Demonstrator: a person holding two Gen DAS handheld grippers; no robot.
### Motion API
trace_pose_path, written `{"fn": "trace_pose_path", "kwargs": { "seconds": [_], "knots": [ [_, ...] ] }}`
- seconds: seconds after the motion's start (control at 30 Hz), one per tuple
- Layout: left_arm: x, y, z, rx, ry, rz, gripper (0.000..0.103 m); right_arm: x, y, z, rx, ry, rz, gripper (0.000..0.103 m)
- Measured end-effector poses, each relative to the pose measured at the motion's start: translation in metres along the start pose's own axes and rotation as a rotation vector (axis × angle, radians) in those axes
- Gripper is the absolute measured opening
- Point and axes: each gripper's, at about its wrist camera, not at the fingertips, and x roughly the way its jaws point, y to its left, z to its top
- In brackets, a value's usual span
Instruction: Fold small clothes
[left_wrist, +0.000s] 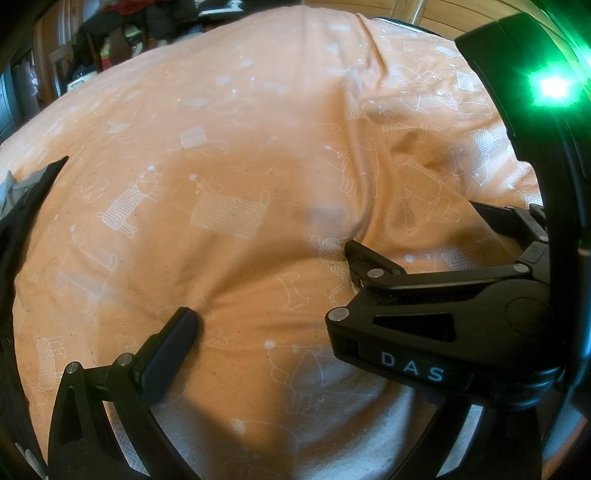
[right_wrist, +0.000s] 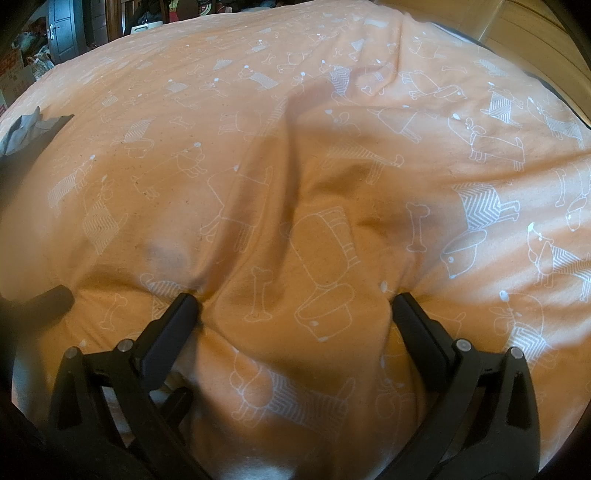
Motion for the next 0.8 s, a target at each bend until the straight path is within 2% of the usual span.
{"fn": "trace_pose_path", "kwargs": {
  "seconds": [0.8],
  "knots": [
    [-0.001, 0.0005, -0.0005, 0.0, 0.0, -0.001, 0.103, 0.001, 0.0031, -0.0005, -0.015, -0.006, -0.025, 0.103]
  ]
}}
